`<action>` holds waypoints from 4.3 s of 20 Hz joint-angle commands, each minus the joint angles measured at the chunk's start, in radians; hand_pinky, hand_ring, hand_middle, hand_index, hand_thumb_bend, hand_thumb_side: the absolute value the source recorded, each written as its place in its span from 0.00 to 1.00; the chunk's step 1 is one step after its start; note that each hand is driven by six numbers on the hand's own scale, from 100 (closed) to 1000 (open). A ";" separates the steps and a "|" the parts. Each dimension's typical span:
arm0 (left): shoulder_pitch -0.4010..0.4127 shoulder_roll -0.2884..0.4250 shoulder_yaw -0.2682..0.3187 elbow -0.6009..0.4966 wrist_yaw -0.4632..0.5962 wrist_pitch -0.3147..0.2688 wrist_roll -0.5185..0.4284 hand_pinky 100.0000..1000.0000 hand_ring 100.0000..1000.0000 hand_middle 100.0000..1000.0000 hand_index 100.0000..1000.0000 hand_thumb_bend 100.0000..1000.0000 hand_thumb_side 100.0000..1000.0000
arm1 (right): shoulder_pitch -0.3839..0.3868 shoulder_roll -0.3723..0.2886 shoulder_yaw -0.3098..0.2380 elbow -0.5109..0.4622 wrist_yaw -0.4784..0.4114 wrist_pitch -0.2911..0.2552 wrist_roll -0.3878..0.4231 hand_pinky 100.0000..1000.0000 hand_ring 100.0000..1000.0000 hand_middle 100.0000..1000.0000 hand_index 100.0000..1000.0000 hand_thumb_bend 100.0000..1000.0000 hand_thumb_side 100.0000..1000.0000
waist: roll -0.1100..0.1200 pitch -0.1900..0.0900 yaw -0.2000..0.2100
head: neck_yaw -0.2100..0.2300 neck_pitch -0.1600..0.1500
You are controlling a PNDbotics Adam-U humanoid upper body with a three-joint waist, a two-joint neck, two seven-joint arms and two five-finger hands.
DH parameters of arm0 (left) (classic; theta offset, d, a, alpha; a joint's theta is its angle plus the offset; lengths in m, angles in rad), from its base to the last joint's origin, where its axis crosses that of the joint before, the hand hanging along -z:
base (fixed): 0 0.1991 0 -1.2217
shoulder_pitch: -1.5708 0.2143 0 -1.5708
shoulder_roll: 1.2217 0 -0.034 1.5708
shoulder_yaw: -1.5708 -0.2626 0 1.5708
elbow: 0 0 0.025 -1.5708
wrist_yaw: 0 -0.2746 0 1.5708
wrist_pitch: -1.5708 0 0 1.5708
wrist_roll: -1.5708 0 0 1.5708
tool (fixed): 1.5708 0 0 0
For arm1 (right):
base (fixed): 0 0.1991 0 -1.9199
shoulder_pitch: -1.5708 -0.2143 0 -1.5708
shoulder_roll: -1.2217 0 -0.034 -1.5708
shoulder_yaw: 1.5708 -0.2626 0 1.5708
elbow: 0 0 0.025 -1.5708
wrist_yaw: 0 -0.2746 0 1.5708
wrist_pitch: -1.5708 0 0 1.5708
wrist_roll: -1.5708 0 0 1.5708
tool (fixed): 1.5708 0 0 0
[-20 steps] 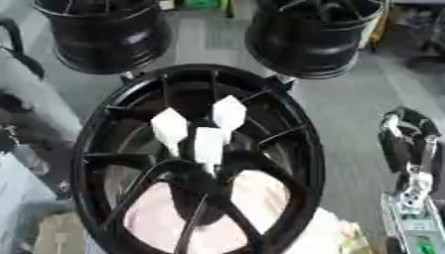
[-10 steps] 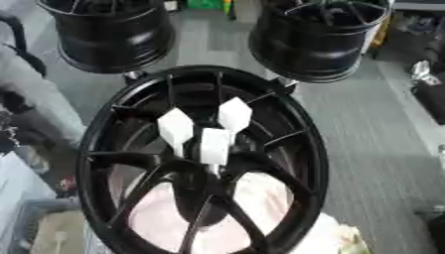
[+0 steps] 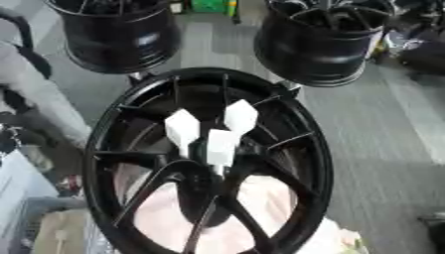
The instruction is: Pull the pin out of the wheel hub.
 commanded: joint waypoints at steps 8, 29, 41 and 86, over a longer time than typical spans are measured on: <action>-0.011 0.028 -0.009 -0.021 -0.001 -0.004 -0.014 0.71 0.57 0.59 0.68 0.00 0.81 | -0.182 -0.039 0.146 -0.020 0.038 -0.035 0.365 0.76 0.87 0.89 0.97 0.24 0.26 | -0.007 -0.003 0.016 | -0.007 -0.002; -0.022 0.031 -0.017 -0.017 0.002 -0.015 -0.023 0.71 0.57 0.59 0.68 0.00 0.81 | -0.365 0.105 0.302 0.028 0.160 -0.141 0.607 0.84 0.94 0.95 1.00 0.26 0.26 | -0.003 0.015 0.041 | -0.023 -0.002; -0.025 0.030 -0.017 -0.018 0.002 -0.015 -0.024 0.71 0.56 0.59 0.68 0.00 0.81 | -0.393 0.146 0.343 0.061 0.145 -0.150 0.639 0.83 0.93 0.93 0.99 0.25 0.27 | -0.004 0.016 0.050 | -0.024 -0.002; -0.026 0.027 -0.017 -0.020 0.002 -0.014 -0.026 0.71 0.56 0.59 0.68 0.00 0.81 | -0.401 0.217 0.398 0.186 0.168 -0.154 0.674 0.78 0.85 0.79 0.89 0.21 0.27 | -0.004 0.022 0.061 | -0.026 -0.002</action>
